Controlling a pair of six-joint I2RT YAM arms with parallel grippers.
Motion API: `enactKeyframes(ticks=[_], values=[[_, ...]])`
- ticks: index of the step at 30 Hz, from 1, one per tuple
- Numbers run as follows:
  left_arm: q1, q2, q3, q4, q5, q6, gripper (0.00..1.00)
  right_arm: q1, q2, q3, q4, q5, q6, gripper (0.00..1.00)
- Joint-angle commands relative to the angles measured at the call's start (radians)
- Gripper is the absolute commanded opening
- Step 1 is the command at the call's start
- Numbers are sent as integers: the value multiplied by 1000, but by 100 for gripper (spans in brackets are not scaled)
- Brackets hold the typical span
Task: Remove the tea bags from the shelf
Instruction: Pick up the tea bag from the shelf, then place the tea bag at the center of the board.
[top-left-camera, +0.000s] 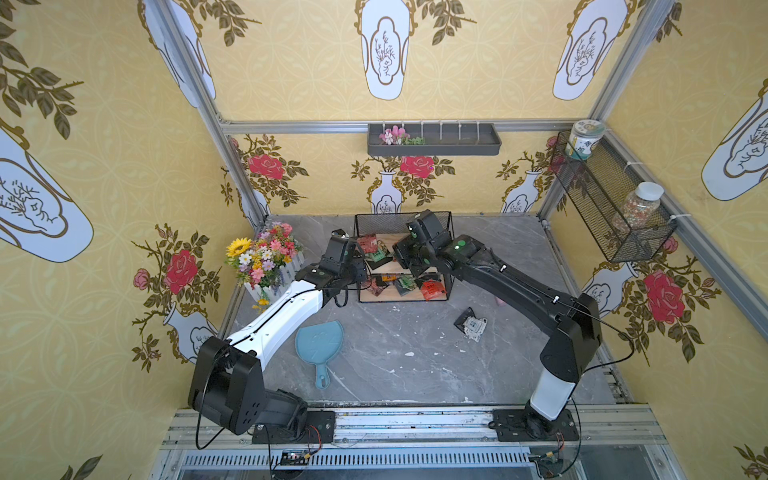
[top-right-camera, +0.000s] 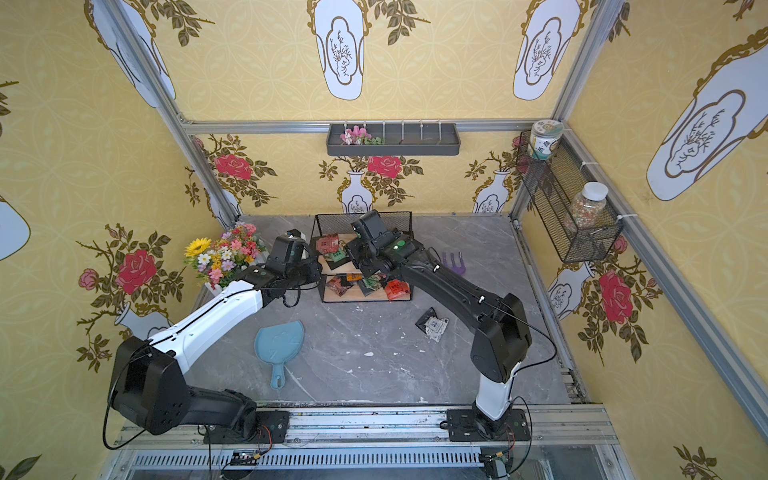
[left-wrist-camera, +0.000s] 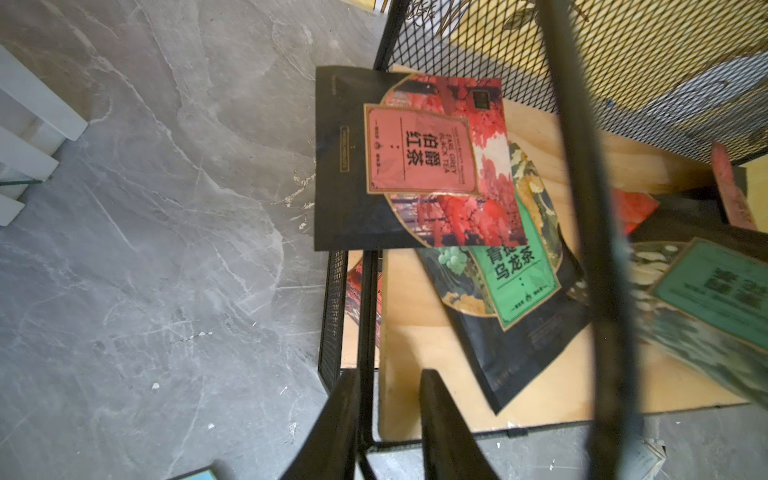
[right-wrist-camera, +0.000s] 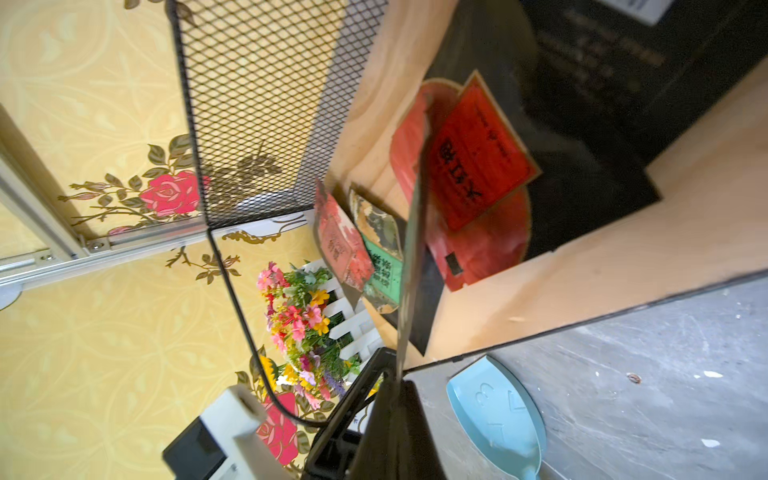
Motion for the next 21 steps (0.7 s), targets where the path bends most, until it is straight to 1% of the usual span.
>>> enactKeyframes(ticks=[1,7,12,17,21], values=[[-1,10,3,-4,13,13,30,0,-15,21,-4,27,-23,0],[-1,11,3,-3,13,12,30,3,-26,13,14,17,-15,0],[-1,12,5,-4,14,12,30,13,-38,48,25,25,-67,0],[-1,15,7,-4,15,12,30,14,-78,55,35,-2,-168,0],[-1,14,8,-4,15,12,30,11,-152,-25,47,-97,-313,0]])
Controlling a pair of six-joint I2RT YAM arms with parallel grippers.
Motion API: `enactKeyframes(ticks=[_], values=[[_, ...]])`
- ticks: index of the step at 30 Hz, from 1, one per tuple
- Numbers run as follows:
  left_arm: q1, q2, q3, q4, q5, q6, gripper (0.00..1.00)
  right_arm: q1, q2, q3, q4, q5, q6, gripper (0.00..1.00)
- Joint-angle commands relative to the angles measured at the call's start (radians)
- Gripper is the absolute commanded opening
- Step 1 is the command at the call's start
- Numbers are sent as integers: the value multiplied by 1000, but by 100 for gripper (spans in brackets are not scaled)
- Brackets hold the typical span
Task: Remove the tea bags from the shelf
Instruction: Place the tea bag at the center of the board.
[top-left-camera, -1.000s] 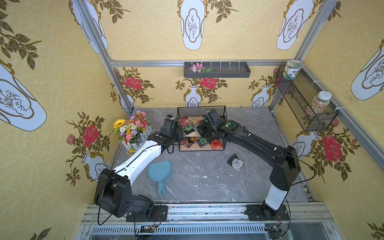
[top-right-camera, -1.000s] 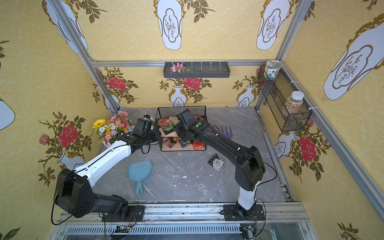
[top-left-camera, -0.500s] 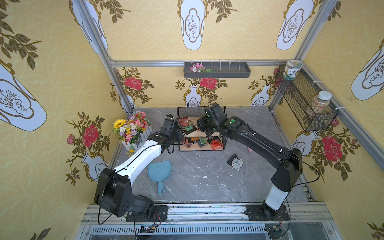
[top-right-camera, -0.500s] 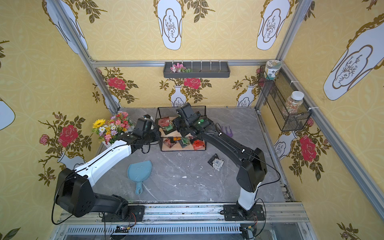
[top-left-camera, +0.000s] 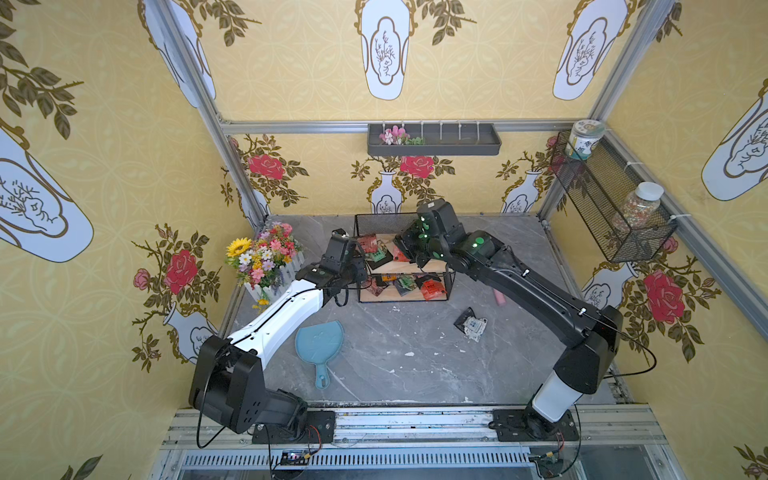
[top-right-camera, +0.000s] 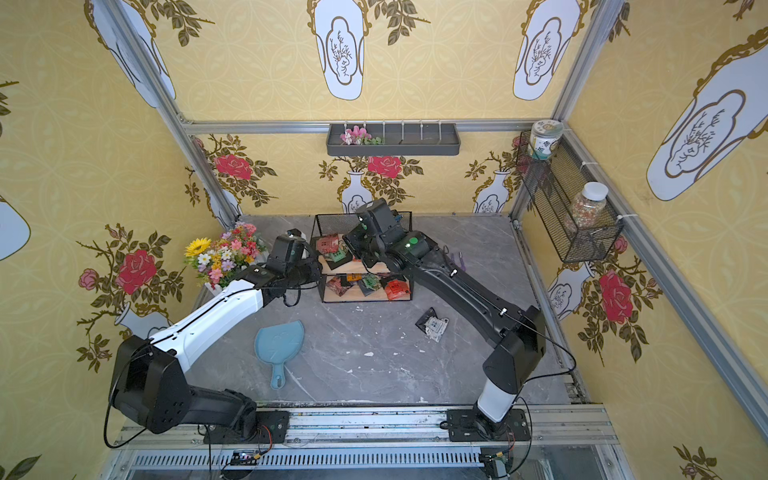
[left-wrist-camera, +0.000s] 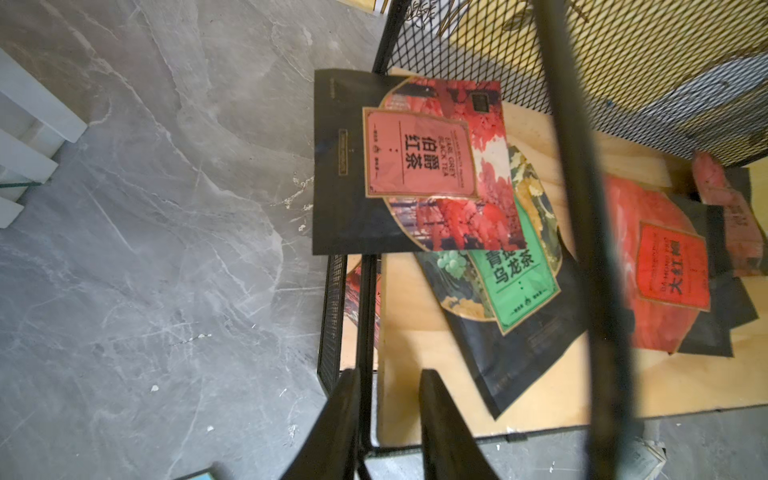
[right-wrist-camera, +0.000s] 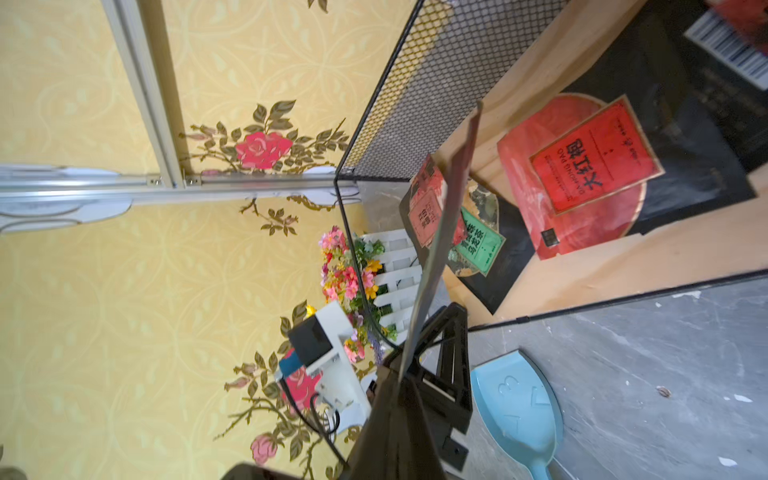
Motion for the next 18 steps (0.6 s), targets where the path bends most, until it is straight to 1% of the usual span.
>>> enactKeyframes(ticks=[1,5,7,9,11,13,16,18], values=[[-1,7,0,-4,15,11,30,-3,-68,-75,17,-86,-177,0],[-1,6,-2,-4,13,12,30,-8,-243,-263,-76,-128,-344,0],[-1,3,-3,-4,9,11,30,-20,-331,-368,-95,-164,-384,0],[-2,5,-4,-4,11,11,30,-48,-423,-478,-148,-207,-397,0],[-1,8,0,-4,11,11,30,-79,-483,-568,-196,-257,-400,0],[-1,12,5,-4,10,10,30,-105,-527,-647,-239,-278,-395,0],[-1,16,12,-4,11,13,30,-159,-570,-771,-240,-328,-369,0],[-2,16,13,-4,8,13,30,-187,-583,-837,-207,-354,-355,0]])
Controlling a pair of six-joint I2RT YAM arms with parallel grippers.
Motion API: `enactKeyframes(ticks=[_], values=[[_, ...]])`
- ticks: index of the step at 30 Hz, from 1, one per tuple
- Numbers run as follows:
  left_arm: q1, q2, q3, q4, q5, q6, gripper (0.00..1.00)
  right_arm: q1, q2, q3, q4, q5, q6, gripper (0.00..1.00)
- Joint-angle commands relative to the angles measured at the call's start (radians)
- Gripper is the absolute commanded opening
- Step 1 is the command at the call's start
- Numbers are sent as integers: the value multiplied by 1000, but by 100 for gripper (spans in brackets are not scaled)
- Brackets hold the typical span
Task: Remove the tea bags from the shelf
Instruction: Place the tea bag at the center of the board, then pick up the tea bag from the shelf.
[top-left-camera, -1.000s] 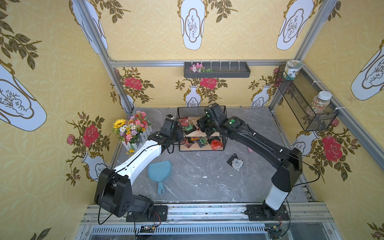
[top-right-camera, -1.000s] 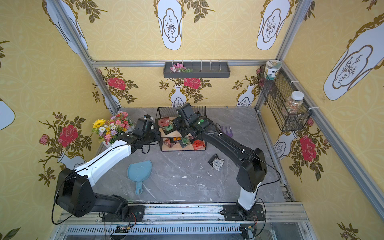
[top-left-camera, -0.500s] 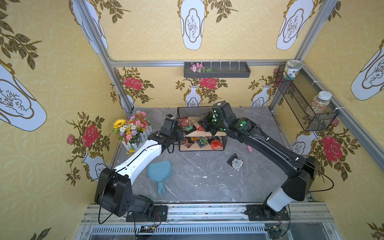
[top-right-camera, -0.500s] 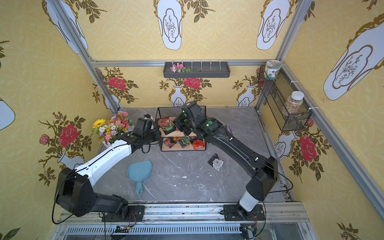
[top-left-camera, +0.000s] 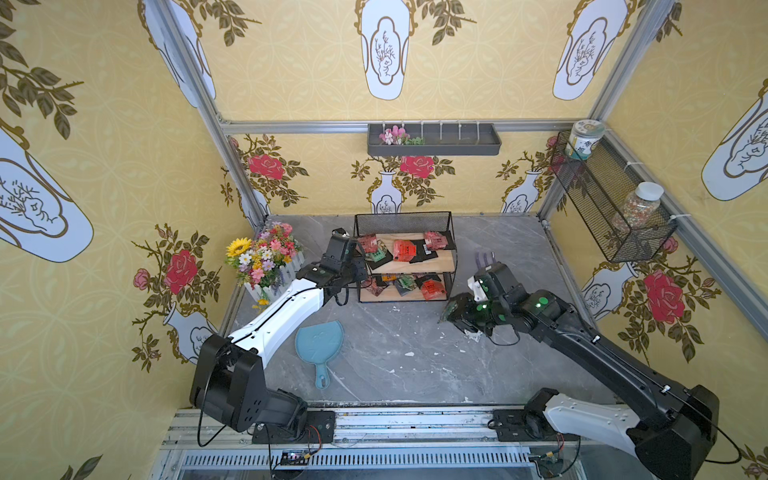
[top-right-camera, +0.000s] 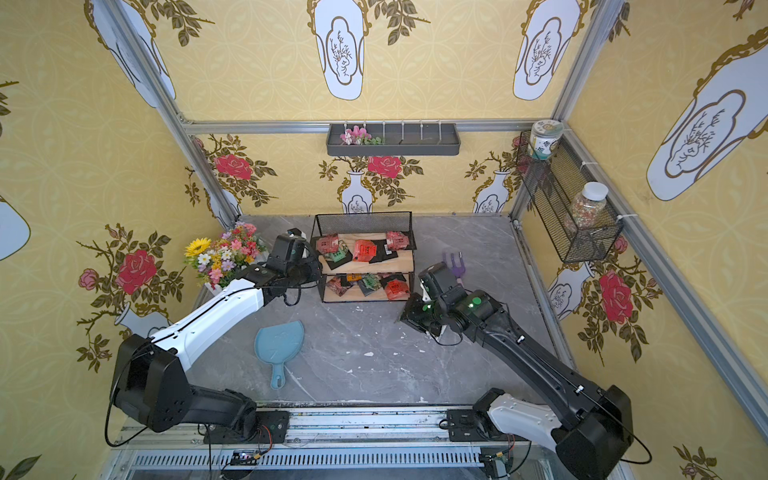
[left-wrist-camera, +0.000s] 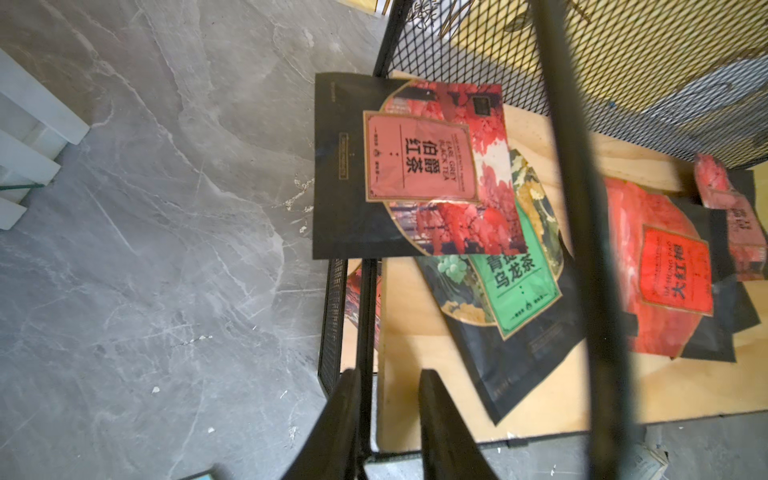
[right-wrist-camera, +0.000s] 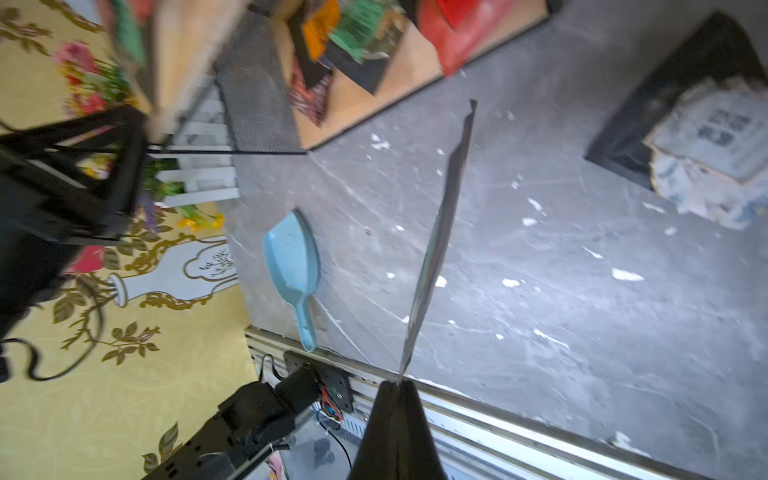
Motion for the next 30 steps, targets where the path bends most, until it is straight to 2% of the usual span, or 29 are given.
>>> enactKeyframes(ticks=[1,9,10,14,16,18,21,24,28,30], values=[[-1,9,5,0,15,14,30,-34,-12,-71,10,-69,13,0],[-1,7,4,0,16,14,30,-138,16,-145,-155,10,4,0],[-1,6,2,0,15,14,30,-151,14,-150,-174,22,4,4],[-1,7,1,0,15,15,30,-167,19,-111,-255,112,2,41],[-1,8,1,0,18,13,30,-167,23,-76,-281,146,-9,51],[-1,9,4,0,20,15,30,-161,20,-15,-330,210,-20,55],[-1,11,6,0,19,16,30,-117,12,105,-394,326,-42,55],[-3,13,6,1,19,16,30,-4,62,275,-415,448,-68,54],[-1,13,7,0,20,14,30,211,265,581,-449,629,-135,56],[-1,14,6,0,20,14,30,255,371,715,-455,658,-182,59]])
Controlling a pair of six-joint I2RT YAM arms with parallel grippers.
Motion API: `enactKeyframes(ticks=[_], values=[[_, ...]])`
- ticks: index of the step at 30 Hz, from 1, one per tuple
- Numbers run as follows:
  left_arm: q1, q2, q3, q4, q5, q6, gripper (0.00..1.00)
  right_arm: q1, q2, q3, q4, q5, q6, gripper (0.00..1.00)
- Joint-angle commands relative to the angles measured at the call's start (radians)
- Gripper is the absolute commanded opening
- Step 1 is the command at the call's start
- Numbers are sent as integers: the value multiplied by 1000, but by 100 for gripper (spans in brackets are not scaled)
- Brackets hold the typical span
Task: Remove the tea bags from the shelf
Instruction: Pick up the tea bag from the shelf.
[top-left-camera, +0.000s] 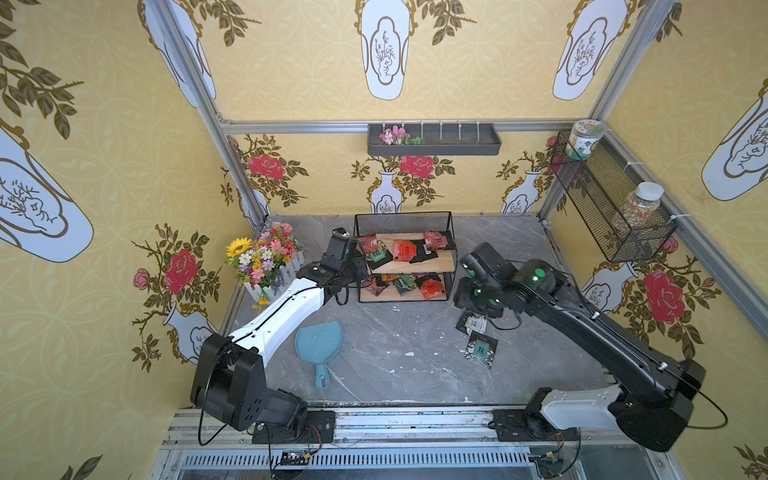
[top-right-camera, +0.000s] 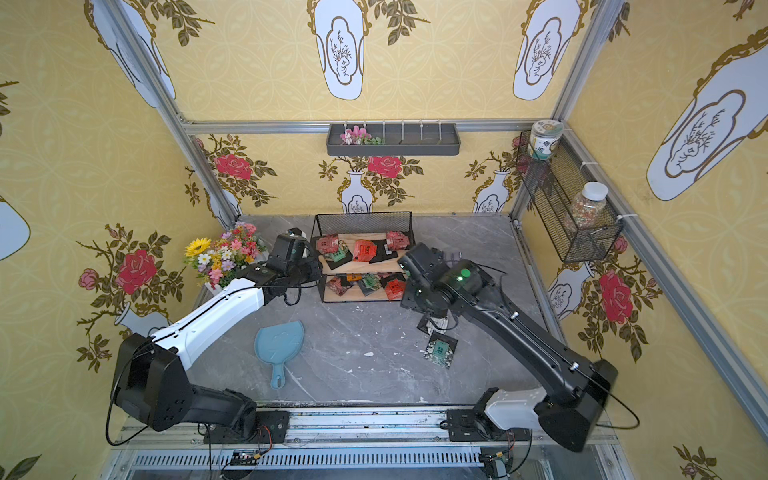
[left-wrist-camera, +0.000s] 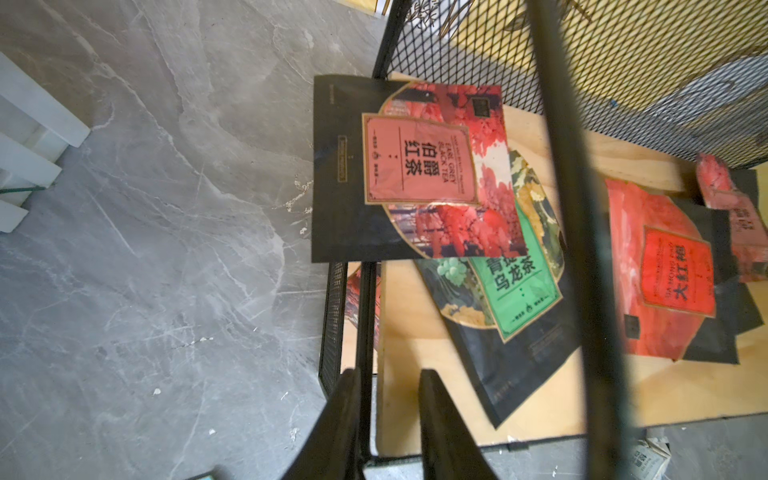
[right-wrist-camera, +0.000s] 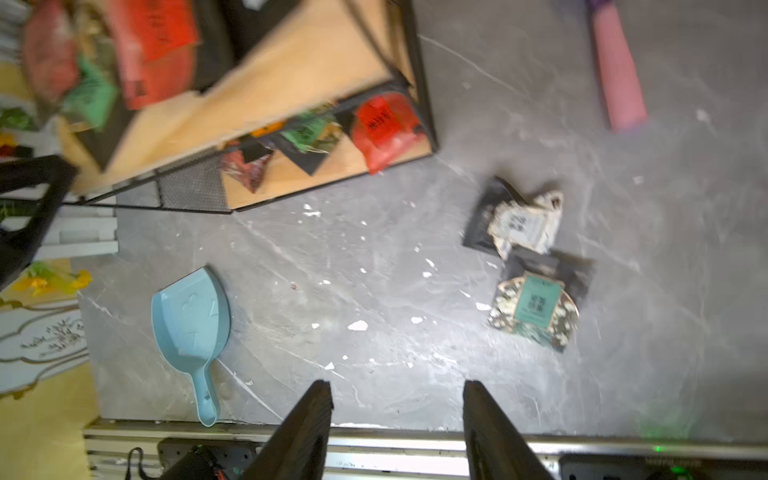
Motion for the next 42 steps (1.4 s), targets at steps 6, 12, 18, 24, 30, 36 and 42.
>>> enactKeyframes(ticks=[6,12,18,24,30,36,42], values=[[-1,9,-2,2,21,10,30,-37,381,460,-22,63,-175,66],[-1,5,-7,3,26,10,30,-146,579,629,-5,-71,-232,66],[-1,7,-4,3,21,15,30,-164,651,693,43,-111,-234,62],[-2,9,-2,3,23,13,30,-183,696,702,61,-135,-221,61],[0,10,-1,2,23,13,30,-197,728,704,60,-134,-221,60],[-1,9,-2,3,23,11,30,-197,740,701,75,-155,-222,57],[-1,7,-3,3,23,10,30,-197,748,689,67,-149,-209,55]])
